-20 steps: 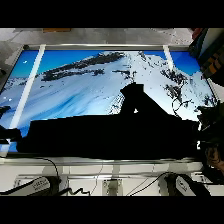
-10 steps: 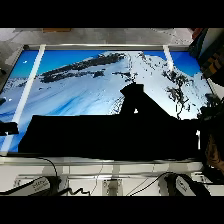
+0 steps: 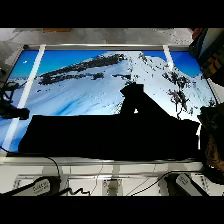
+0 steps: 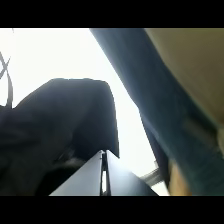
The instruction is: Fold the clothes and pants, and hang the long-sleeved shirts on hangers.
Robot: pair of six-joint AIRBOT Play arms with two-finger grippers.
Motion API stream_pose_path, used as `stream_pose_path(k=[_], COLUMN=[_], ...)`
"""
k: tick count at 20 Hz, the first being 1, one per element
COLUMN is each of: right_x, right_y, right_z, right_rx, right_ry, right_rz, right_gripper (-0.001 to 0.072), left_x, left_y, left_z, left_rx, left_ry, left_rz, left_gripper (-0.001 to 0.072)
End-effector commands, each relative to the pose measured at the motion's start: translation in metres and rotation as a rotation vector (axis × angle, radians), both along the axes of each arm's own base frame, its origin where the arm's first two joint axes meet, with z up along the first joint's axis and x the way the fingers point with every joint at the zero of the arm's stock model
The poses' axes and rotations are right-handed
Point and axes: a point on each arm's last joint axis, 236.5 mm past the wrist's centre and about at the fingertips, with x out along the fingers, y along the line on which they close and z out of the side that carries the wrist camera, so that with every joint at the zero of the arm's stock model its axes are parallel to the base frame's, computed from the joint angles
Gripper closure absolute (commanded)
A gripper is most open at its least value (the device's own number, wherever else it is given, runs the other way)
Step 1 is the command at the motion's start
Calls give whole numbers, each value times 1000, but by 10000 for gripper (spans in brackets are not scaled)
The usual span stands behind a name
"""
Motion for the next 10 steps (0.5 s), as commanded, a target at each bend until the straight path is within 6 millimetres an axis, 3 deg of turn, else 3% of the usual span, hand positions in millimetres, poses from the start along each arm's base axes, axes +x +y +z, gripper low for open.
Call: stream_pose_path(k=[1, 2, 6, 10], right_x=[-2, -5, -8, 1], right_y=[27, 30, 22, 12], right_z=[-13, -23, -50, -67], right_rx=[387, 416, 454, 398], right_ry=[-146, -125, -60, -42], right_rz=[-127, -140, -291, -297], right_gripper=[339, -4, 9, 9], left_x=[28, 33, 57, 76], left_y=[-33, -42, -77, -126], left_z=[5, 5, 10, 16], left_rx=[18, 19, 27, -79], left_ry=[-59, -67, -134, -222], left_rz=[-104, -129, -226, -268], left_gripper=[223, 223, 223, 223])
